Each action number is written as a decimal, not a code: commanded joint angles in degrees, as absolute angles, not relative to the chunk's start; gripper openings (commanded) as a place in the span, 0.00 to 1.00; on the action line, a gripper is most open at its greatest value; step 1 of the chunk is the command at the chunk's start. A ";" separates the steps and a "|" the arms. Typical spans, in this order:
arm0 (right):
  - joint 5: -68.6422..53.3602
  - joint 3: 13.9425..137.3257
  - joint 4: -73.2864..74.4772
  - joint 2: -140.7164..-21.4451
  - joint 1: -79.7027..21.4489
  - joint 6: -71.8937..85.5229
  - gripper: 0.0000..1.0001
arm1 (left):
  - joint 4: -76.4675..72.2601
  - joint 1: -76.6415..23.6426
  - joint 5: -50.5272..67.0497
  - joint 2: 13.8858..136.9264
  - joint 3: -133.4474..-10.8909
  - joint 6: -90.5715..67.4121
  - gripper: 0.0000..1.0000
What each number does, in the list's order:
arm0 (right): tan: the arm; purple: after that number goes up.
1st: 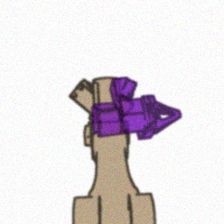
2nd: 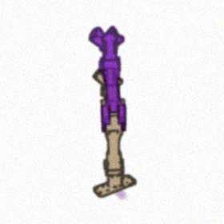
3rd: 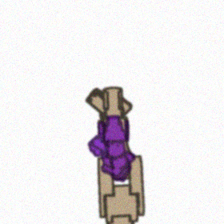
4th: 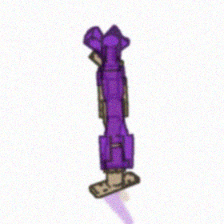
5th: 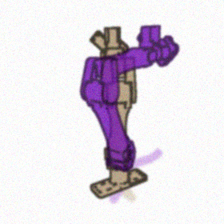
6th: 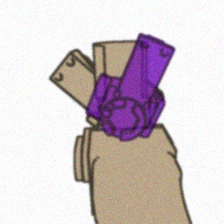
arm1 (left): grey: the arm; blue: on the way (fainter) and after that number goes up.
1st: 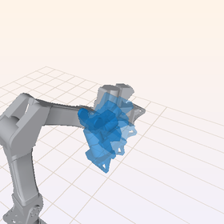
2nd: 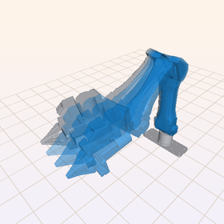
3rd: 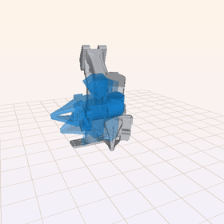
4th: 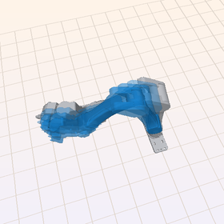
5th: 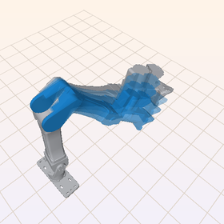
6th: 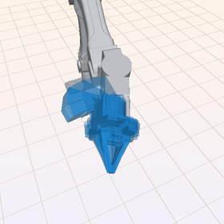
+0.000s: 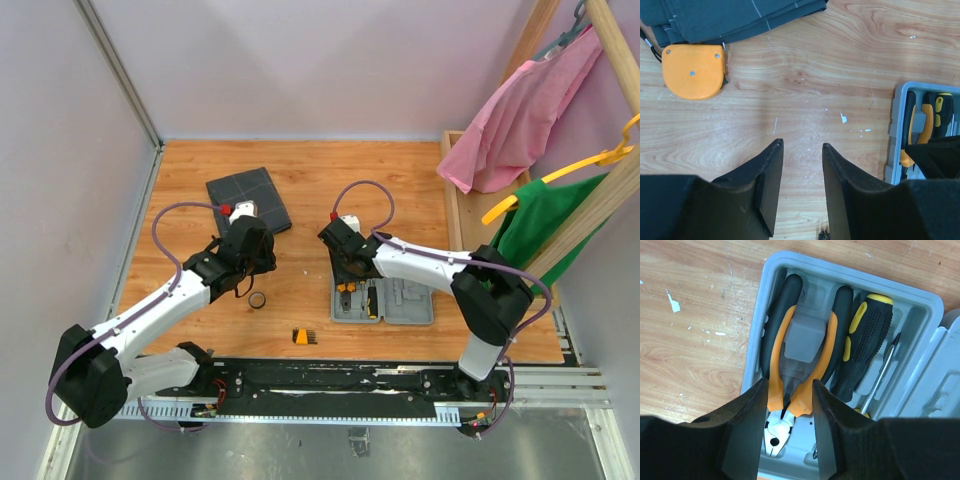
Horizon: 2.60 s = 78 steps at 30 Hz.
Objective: Sort the tools into containers
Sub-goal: Adjust the pliers in the storage box, then pick up the engineering item from the center of the board.
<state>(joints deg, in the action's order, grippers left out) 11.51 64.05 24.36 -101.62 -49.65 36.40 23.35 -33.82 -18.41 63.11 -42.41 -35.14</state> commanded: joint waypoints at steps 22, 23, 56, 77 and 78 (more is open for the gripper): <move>5.70 60.00 21.11 -83.61 -49.87 24.11 0.51 | 26.14 -28.53 -26.13 62.48 -41.40 -38.49 0.59; 5.78 58.54 20.76 -82.44 -49.92 24.08 0.52 | 26.07 -28.19 -27.40 62.49 -41.44 -38.50 0.62; -0.37 43.46 16.42 -72.36 -49.86 23.93 0.68 | 7.48 -14.06 -23.68 88.13 -42.45 -26.85 0.84; 3.00 45.03 18.46 -72.94 -49.84 24.00 0.69 | 7.49 -12.72 -15.61 86.21 -41.45 -27.11 0.49; 3.80 45.04 18.71 -72.12 -49.88 24.19 0.69 | 7.69 -12.74 -14.45 84.42 -41.15 -27.22 0.48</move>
<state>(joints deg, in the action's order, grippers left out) 0.54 44.07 16.86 -74.19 -49.60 24.12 6.55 -13.17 -19.22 89.27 -42.65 -26.02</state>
